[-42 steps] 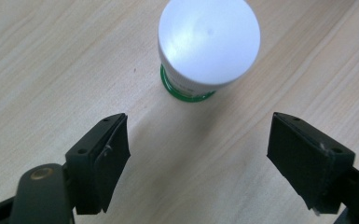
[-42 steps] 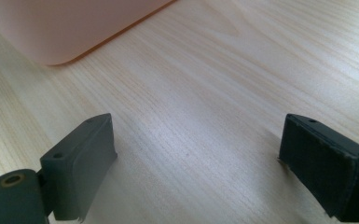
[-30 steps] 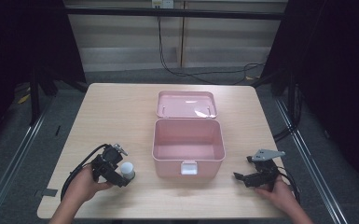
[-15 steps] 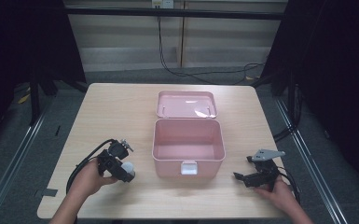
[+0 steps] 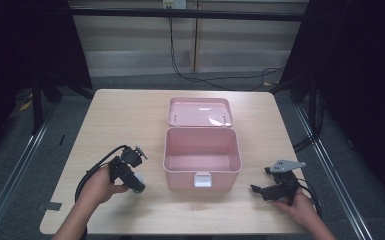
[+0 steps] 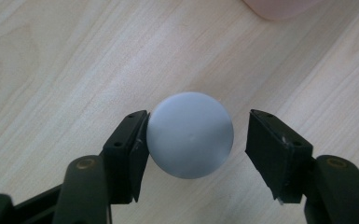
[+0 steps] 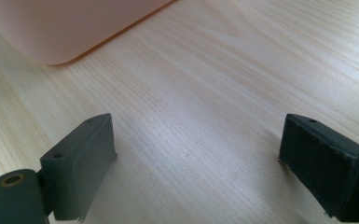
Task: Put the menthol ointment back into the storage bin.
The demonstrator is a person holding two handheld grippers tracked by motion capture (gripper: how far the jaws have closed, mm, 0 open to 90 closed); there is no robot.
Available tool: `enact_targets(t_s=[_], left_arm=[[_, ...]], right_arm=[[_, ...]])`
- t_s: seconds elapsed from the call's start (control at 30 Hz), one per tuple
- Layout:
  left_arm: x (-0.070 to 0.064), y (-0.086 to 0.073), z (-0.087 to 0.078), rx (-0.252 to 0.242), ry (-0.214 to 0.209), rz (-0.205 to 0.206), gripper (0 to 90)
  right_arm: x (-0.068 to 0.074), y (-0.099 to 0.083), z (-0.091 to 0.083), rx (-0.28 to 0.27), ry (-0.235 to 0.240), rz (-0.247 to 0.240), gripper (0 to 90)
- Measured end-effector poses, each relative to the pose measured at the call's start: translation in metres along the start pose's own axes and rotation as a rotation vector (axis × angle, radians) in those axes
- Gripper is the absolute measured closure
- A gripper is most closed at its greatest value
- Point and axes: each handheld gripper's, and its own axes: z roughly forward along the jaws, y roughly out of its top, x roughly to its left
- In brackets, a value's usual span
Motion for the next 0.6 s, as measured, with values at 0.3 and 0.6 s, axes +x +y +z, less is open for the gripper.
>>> enact_targets(t_s=[0.3,0.6], left_arm=[[0.0021,0.0024,-0.0031,0.016,0.008,-0.002,48.3],[0.0029,0.0041,-0.0071,0.033,-0.002,-0.005,50.1]], right_arm=[[0.0000,0.0000,0.0000,0.000,0.000,0.001,9.7],[0.0000,0.0000,0.0000,0.000,0.000,0.000,9.7]])
